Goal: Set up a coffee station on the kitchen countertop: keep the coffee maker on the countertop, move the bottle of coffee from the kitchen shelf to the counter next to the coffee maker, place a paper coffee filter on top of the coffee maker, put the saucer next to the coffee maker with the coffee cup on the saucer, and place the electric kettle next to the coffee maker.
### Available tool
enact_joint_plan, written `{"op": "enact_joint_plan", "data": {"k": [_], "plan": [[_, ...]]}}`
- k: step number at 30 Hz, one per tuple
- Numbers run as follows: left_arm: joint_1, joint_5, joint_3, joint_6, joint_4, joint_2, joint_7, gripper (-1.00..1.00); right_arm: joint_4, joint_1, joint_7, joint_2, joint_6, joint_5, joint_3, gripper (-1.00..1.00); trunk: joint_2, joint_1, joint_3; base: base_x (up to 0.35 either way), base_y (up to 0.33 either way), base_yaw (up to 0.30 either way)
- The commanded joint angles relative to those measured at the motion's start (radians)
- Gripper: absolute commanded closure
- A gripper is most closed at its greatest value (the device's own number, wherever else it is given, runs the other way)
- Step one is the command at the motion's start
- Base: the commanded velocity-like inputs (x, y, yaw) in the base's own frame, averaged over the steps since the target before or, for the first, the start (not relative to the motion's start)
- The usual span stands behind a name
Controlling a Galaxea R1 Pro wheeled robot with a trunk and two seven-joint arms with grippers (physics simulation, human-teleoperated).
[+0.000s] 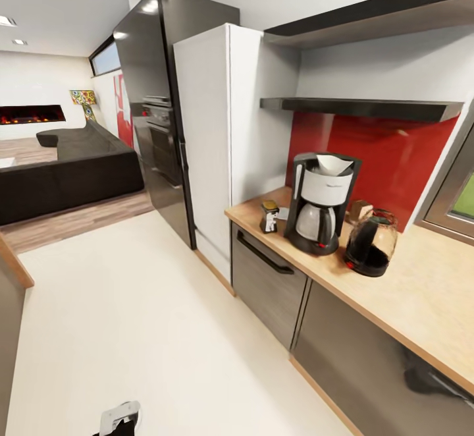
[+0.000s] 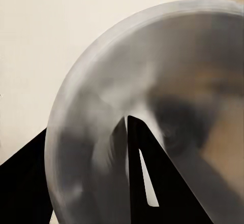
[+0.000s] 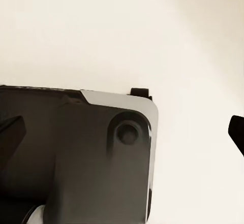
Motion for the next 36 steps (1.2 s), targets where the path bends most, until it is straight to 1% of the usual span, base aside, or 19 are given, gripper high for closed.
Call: {"op": "enact_joint_plan", "data": {"k": [1, 36], "plan": [[-0.001, 0.005, -0.004, -0.003, 0.000, 0.000, 0.005, 1.00, 0.001, -0.001, 0.003, 0.000, -0.004, -0.010, 0.008, -1.00, -0.002, 0.001, -0.002, 0.290, 0.205, 0.000], [-0.001, 0.006, -0.004, -0.003, 0.000, 0.000, 0.005, 1.00, 0.001, -0.001, 0.003, 0.004, -0.001, -0.009, 0.007, -1.00, -0.002, 0.001, -0.002, 0.290, 0.205, 0.000]]}}
